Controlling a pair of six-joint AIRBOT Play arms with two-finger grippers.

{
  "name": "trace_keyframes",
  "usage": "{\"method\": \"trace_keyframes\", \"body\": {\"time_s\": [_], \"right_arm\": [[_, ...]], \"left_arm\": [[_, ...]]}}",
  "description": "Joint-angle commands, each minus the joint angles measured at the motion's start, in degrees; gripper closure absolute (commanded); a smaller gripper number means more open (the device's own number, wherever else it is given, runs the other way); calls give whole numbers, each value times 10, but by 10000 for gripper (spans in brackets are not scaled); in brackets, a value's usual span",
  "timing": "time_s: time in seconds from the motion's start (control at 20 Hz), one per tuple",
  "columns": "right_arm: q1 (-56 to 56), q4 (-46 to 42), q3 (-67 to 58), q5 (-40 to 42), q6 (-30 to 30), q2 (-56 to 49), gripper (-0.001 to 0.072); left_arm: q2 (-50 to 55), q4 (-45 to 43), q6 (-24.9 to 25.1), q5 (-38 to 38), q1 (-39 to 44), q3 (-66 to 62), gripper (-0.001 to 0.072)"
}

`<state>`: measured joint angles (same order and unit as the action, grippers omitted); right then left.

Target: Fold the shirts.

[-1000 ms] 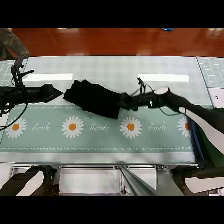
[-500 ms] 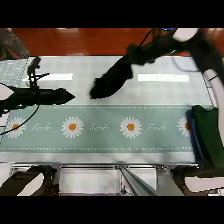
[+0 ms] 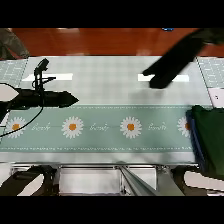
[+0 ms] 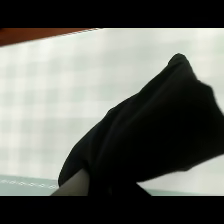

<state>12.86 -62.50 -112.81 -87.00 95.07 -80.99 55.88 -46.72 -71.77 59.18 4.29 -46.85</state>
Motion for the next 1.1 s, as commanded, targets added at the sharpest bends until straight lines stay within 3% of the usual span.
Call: {"method": "trace_keyframes", "body": {"time_s": [0.0,0.2,0.35,0.55,0.65,0.85,0.9,0.95,1.0,1.05], "right_arm": [[133,-9,-4,-88,7,48,690],[252,-94,1,-196,10,84,690],[337,-125,88,-195,5,152,690],[448,-224,300,-195,-38,267,690],[504,-224,395,-195,-33,314,690],[527,-265,505,-193,-25,374,684],[527,-276,514,-193,-19,375,557],[527,-277,515,-193,-11,374,352],[527,-277,515,-191,-11,374,295],[527,-276,515,-184,-11,374,295]], "left_arm": [[0,-4,0,12,-9,0,687],[0,-4,0,-5,-9,0,687],[0,-4,0,-13,-9,0,687],[0,-4,0,-20,-9,0,687],[0,1,-1,-31,-8,0,687],[1,4,-9,-51,13,0,687],[2,4,-9,-53,19,0,687],[3,4,-9,-57,23,0,686],[3,5,-9,-62,23,0,686],[5,5,-9,-69,22,0,687]]}}
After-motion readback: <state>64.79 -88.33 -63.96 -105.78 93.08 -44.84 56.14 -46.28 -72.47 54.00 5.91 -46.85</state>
